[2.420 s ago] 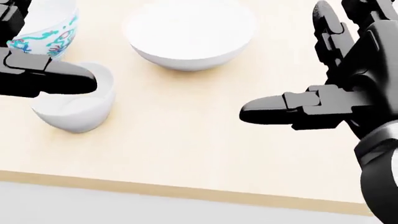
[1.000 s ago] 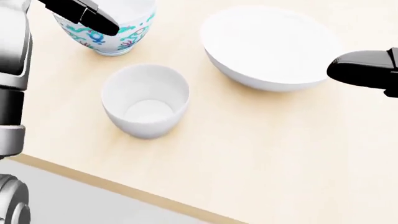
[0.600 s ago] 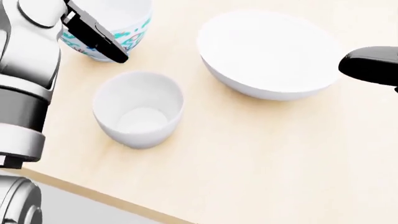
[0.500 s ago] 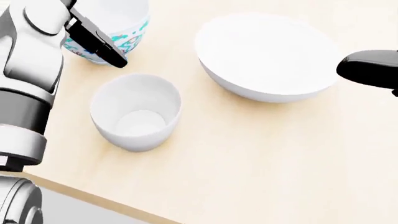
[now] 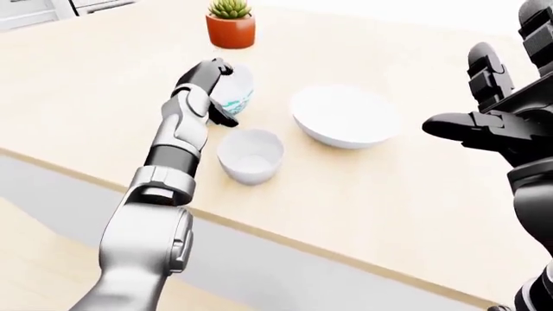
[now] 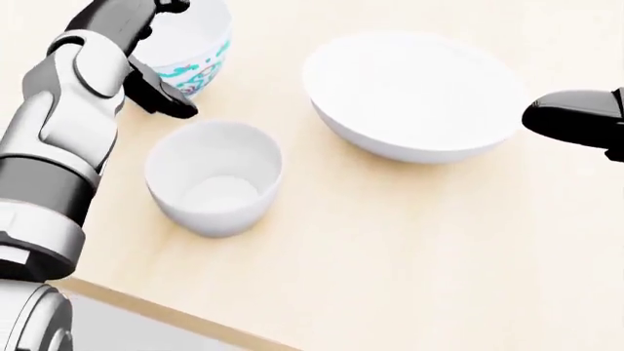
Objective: Stack the bowls from largest to smallest.
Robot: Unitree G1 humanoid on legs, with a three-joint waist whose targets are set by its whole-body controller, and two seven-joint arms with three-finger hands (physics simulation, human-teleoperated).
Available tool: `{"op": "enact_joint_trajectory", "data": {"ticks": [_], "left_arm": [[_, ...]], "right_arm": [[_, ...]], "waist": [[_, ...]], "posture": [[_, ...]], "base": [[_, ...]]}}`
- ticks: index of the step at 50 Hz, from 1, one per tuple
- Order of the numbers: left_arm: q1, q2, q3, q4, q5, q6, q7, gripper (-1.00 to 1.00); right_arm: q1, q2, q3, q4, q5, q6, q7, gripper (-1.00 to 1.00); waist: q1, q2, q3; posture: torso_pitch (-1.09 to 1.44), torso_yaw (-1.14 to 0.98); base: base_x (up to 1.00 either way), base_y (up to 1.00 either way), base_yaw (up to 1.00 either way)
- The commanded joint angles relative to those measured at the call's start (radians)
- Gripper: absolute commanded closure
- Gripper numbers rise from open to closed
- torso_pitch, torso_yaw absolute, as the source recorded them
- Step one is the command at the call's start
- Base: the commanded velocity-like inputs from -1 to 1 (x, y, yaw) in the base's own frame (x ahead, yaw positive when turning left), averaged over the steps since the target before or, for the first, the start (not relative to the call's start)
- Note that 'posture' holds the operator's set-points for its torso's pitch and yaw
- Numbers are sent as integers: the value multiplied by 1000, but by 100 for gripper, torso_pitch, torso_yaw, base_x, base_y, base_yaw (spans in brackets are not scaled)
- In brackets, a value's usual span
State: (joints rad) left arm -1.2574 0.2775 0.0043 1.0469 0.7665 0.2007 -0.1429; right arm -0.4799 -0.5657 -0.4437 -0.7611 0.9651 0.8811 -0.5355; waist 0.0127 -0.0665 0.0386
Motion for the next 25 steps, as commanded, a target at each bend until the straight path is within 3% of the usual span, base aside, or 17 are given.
{"op": "enact_joint_trajectory", "data": {"ticks": [1, 9, 17, 20, 23, 24, 25], "left_arm": [[-43, 12, 5, -38, 7, -13, 9, -19], [-31, 23, 0, -60, 37, -8, -16, -3], [-22, 24, -39, -32, 161, -36, -5, 2], [-28, 18, -31, -18, 178, -39, 2, 11], [-39, 19, -23, -25, 189, -40, -7, 86], [-45, 20, -21, -29, 191, -39, -13, 100], [-53, 22, -19, -34, 194, -38, -21, 100]], "right_arm": [[-24, -14, -14, -15, -7, -25, 0, -100], [-26, -23, -26, -20, 23, -20, -19, -100], [-18, -24, -23, -18, 20, -30, -15, -100], [-22, -26, -21, -14, 19, -30, -14, -100], [-26, -30, -25, -14, 26, -26, -18, -100], [-25, -31, -25, -11, 22, -30, -14, -100], [-26, -37, -36, -13, 35, -24, -18, -100]], "waist": [[1, -1, -26], [0, -1, -26], [1, -3, -31], [1, -5, -32], [1, -6, -33], [0, -7, -33], [0, -7, -33]], "posture": [[0, 0], [0, 0], [0, 0], [0, 0], [0, 0], [0, 0], [0, 0]], "base": [[0, 0, 0], [0, 0, 0], [0, 0, 0], [0, 0, 0], [0, 0, 0], [0, 0, 0], [0, 0, 0]]}}
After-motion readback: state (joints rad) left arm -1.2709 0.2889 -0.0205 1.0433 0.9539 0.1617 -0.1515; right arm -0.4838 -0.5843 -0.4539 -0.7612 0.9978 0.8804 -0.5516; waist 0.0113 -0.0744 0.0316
